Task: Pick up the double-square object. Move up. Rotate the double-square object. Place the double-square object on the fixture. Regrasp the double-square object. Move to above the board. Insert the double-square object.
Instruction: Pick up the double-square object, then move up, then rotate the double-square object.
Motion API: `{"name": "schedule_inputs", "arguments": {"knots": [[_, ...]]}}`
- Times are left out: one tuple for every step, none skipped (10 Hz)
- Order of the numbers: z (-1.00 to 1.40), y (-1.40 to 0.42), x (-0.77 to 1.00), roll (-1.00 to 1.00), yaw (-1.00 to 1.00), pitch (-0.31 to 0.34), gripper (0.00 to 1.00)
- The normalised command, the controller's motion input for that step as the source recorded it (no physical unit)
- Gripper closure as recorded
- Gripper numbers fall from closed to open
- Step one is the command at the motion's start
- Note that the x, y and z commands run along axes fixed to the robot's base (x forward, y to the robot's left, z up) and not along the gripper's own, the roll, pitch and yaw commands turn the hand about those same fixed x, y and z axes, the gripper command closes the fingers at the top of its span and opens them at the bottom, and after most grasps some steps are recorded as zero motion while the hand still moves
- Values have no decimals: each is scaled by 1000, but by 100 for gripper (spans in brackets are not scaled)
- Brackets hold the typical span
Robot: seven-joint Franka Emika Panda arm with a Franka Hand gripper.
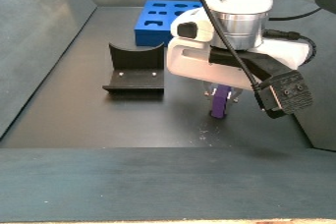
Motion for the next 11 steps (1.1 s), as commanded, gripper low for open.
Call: {"name": "schedule_inputs", "arguments": {"knots": [[0,0,0,0,0,0,100],[0,0,0,0,0,0,100],[1000,0,0,0,0,0,100],[1000,7,1,2,36,6,100],[981,11,-14,9,31,23,100],[820,10,-15,22,14,40,100],[689,6,-18,33,1,51,100],[507,4,-23,51,-12,55,100],[371,3,-29,65,-18,53,100],[237,1,-35,76,-20,54,100],[0,-818,-269,0,0,0,100]]}}
